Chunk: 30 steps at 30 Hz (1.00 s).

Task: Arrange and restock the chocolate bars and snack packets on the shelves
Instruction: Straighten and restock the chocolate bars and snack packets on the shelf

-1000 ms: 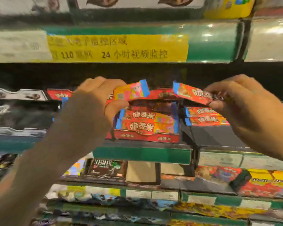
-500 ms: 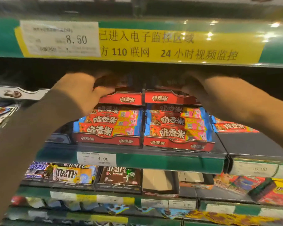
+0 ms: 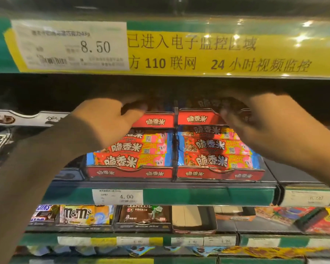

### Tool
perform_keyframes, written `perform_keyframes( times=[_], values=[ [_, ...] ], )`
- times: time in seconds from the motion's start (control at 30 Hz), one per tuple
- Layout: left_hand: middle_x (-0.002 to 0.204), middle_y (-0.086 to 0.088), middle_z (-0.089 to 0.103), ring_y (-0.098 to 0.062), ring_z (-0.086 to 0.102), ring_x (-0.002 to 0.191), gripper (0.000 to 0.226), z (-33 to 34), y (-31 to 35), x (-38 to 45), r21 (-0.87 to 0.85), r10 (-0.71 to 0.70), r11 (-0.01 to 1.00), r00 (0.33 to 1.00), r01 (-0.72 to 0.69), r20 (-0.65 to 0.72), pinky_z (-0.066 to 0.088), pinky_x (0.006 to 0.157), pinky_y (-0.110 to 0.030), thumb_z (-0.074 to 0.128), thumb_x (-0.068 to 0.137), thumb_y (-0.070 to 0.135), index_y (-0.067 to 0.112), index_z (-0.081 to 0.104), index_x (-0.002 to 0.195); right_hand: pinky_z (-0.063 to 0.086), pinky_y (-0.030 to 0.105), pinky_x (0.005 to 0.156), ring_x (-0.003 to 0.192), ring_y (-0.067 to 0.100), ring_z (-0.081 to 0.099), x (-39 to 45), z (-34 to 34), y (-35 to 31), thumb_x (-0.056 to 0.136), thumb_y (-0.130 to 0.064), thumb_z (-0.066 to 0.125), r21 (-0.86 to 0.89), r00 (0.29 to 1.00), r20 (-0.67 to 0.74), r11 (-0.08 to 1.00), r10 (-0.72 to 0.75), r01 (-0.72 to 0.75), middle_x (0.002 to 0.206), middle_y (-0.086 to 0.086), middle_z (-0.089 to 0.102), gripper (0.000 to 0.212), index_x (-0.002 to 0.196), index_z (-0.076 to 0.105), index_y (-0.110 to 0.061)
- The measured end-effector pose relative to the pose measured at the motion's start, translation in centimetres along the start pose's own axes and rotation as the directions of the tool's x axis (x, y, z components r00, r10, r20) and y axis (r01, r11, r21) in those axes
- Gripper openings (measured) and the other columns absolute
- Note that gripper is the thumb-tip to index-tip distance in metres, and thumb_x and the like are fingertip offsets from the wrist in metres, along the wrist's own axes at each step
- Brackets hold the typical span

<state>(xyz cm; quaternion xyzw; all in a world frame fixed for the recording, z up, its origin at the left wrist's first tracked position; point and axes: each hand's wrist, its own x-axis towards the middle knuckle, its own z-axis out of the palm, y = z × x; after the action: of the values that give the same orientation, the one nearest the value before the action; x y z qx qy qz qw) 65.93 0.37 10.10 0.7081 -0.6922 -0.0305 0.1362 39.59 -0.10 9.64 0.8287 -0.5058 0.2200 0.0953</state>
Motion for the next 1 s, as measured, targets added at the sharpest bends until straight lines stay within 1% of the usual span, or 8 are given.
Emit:
perform_keyframes(
  times=[0.07, 0.13, 0.2, 0.3, 0.53, 0.7, 0.83, 1.0],
  values=[
    [0.05, 0.0, 0.043, -0.015, 0.044, 0.051, 0.061, 0.8, -0.3, -0.8, 0.002, 0.074, 0.997, 0.985, -0.074, -0.153, 0.03, 0.05, -0.027, 0.031, 0.092, 0.066, 0.016, 0.065, 0.083, 0.048, 0.037, 0.076, 0.099, 0.031, 0.065, -0.9, 0.7, -0.5, 0.095, -0.04, 0.051, -0.025, 0.999, -0.049, 1.0, -0.004, 0.003, 0.118, 0.005, 0.069, 0.043, 0.135, 0.056, -0.025],
    [0.054, 0.007, 0.038, -0.017, 0.042, 0.056, 0.068, 1.8, -1.4, -1.7, 0.105, 0.246, 0.969, 0.902, -0.223, -0.355, 0.038, 0.06, -0.029, 0.029, 0.095, 0.067, 0.013, 0.069, 0.09, 0.049, 0.042, 0.08, 0.102, 0.035, 0.063, -1.6, 1.4, -0.6, 0.096, -0.042, 0.052, -0.041, 0.997, -0.08, 0.999, 0.004, -0.007, 0.115, 0.009, 0.069, 0.043, 0.133, 0.058, -0.02],
    [0.065, -0.001, 0.042, -0.026, 0.047, 0.067, 0.067, 2.9, -2.1, -2.4, 0.196, 0.335, 0.941, 0.843, -0.276, -0.421, 0.047, 0.07, -0.042, 0.033, 0.096, 0.061, 0.007, 0.07, 0.106, 0.051, 0.045, 0.08, 0.098, 0.037, 0.063, -2.1, 1.9, -0.6, 0.096, -0.041, 0.051, -0.06, 0.994, -0.11, 0.998, -0.006, 0.0, 0.108, 0.01, 0.069, 0.04, 0.127, 0.062, -0.017],
    [0.082, -0.012, 0.054, -0.033, 0.049, 0.083, 0.064, 4.0, -1.6, -3.1, 0.2, 0.321, 0.945, 0.854, -0.259, -0.41, 0.048, 0.076, -0.045, 0.034, 0.094, 0.061, 0.012, 0.065, 0.122, 0.053, 0.046, 0.08, 0.094, 0.037, 0.063, -2.4, 2.2, -0.7, 0.092, -0.039, 0.054, -0.061, 0.991, -0.131, 0.998, -0.03, 0.022, 0.105, 0.008, 0.068, 0.039, 0.121, 0.064, -0.015],
    [0.098, 0.0, 0.049, -0.022, 0.039, 0.102, 0.074, 3.8, -0.3, -3.3, 0.096, 0.204, 0.979, 0.923, -0.182, -0.328, 0.04, 0.093, -0.041, 0.022, 0.086, 0.071, 0.025, 0.054, 0.134, 0.048, 0.045, 0.087, 0.102, 0.034, 0.062, -2.4, 2.2, -0.6, 0.091, -0.037, 0.056, -0.079, 0.994, -0.103, 0.996, -0.041, 0.033, 0.115, 0.006, 0.067, 0.042, 0.127, 0.062, -0.016],
    [0.101, -0.003, 0.052, -0.019, 0.039, 0.101, 0.066, 3.9, 0.1, -4.0, 0.1, 0.256, 0.967, 0.876, -0.236, -0.408, 0.029, 0.092, -0.029, 0.034, 0.092, 0.063, 0.015, 0.057, 0.131, 0.046, 0.047, 0.09, 0.107, 0.034, 0.06, -2.7, 2.3, -0.4, 0.092, -0.034, 0.06, -0.032, 0.989, -0.132, 0.997, -0.071, 0.067, 0.119, 0.008, 0.065, 0.045, 0.132, 0.058, -0.015],
    [0.108, 0.001, 0.051, -0.015, 0.044, 0.104, 0.045, 4.1, 2.1, -5.4, -0.039, 0.269, 0.942, 0.818, -0.334, -0.509, 0.028, 0.095, -0.013, 0.055, 0.092, 0.042, 0.013, 0.061, 0.125, 0.04, 0.031, 0.09, 0.107, 0.023, 0.055, -3.7, 1.6, 0.6, 0.094, -0.032, 0.057, 0.146, 0.969, -0.223, 0.979, -0.107, 0.141, 0.115, 0.002, 0.063, 0.032, 0.122, 0.061, -0.018],
    [0.102, 0.006, 0.059, -0.016, 0.056, 0.096, 0.021, 5.3, 7.0, -7.1, -0.157, 0.266, 0.908, 0.822, -0.389, -0.503, 0.038, 0.091, -0.015, 0.06, 0.087, 0.03, 0.022, 0.068, 0.104, 0.043, 0.028, 0.077, 0.09, 0.017, 0.054, -6.0, 0.4, 3.8, 0.093, -0.029, 0.058, 0.215, 0.963, -0.25, 0.965, -0.096, 0.152, 0.095, -0.005, 0.06, 0.016, 0.104, 0.065, -0.019]
  ],
)
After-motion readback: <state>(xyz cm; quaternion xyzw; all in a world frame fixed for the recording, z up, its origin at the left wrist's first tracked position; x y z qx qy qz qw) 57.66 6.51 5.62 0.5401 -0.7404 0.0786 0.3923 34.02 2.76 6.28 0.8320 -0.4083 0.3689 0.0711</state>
